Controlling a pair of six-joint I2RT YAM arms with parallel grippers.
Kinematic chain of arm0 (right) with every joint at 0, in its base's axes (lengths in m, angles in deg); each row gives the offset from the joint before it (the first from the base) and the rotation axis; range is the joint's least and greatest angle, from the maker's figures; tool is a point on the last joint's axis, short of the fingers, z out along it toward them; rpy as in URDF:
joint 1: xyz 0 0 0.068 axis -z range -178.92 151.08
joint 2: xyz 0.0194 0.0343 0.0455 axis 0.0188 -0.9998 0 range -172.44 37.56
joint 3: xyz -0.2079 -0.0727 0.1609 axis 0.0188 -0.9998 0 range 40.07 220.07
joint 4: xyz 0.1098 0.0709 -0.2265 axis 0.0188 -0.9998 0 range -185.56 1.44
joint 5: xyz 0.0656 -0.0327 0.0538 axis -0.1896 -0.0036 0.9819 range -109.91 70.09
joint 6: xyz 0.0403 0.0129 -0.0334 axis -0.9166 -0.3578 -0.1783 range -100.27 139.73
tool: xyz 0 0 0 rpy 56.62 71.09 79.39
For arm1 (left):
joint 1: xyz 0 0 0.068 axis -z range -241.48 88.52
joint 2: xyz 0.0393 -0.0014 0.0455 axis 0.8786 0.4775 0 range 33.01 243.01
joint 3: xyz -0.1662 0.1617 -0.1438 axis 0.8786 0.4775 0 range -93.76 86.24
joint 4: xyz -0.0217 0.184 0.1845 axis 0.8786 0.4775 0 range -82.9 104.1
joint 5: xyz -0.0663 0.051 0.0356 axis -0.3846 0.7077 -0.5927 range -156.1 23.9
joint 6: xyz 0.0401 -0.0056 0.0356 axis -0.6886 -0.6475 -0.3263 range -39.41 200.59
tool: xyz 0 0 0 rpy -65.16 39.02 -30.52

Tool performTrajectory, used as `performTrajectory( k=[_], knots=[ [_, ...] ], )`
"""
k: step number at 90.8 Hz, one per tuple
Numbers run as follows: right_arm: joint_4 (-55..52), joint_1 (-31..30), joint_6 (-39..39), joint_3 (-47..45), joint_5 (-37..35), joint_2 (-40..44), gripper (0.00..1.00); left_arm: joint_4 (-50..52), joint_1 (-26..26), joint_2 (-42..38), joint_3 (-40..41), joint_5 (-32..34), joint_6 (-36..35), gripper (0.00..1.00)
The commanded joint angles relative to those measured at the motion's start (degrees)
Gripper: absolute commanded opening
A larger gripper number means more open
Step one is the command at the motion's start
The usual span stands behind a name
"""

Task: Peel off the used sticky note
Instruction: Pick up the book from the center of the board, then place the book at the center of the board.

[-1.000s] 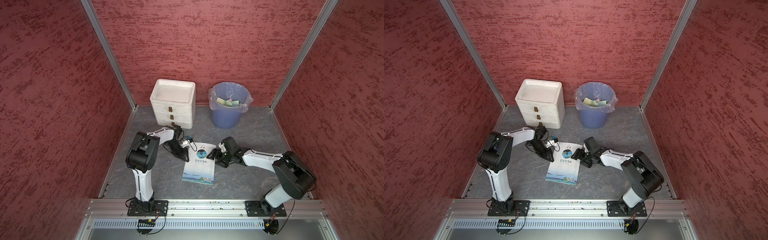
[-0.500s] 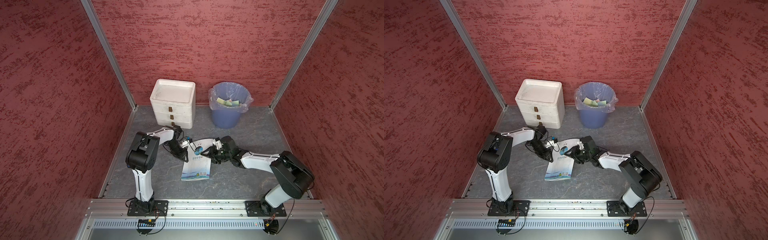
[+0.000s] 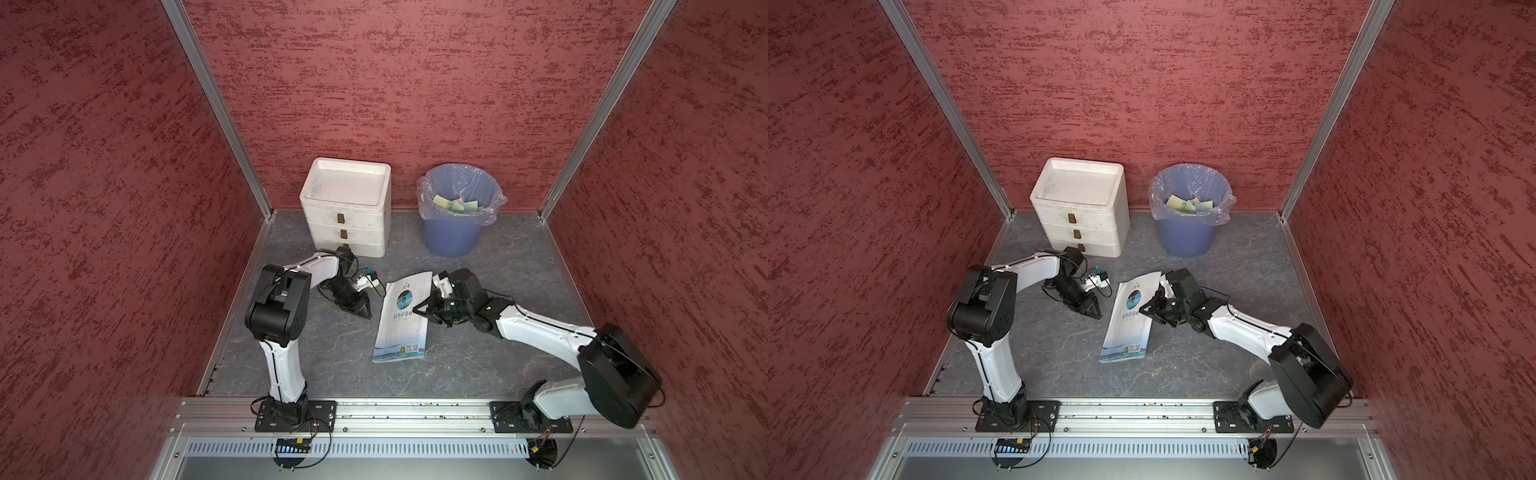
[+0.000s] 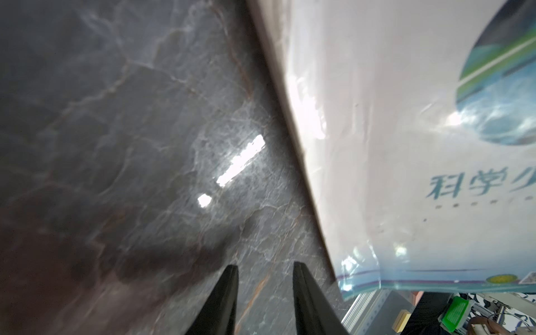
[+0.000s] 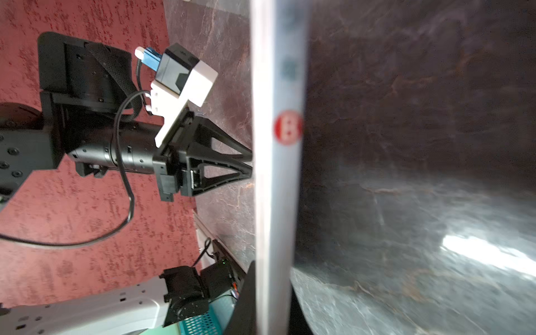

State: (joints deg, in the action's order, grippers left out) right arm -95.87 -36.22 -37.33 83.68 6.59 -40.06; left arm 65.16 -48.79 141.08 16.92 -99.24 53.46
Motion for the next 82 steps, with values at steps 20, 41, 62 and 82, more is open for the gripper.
performTrajectory(
  k=[20,41,62,82],
  knots=[
    [-49.28,-0.14,18.44,16.19,-18.45,11.02,0.00,5.23,-8.56,-11.56,0.40,-4.98,-2.17,0.86],
    [-79.85,-0.14,24.51,32.54,-37.55,13.11,0.00,6.60,-11.85,-16.29,2.23,-5.82,-3.06,0.99],
    [-83.26,-1.39,22.46,36.83,-42.48,6.55,0.00,6.42,-12.69,-18.04,2.59,-5.89,-2.53,1.00],
    [-70.19,-9.98,15.60,34.48,-38.73,-9.69,0.00,7.10,-13.51,-19.77,2.61,-5.53,-3.38,1.00]
  ],
)
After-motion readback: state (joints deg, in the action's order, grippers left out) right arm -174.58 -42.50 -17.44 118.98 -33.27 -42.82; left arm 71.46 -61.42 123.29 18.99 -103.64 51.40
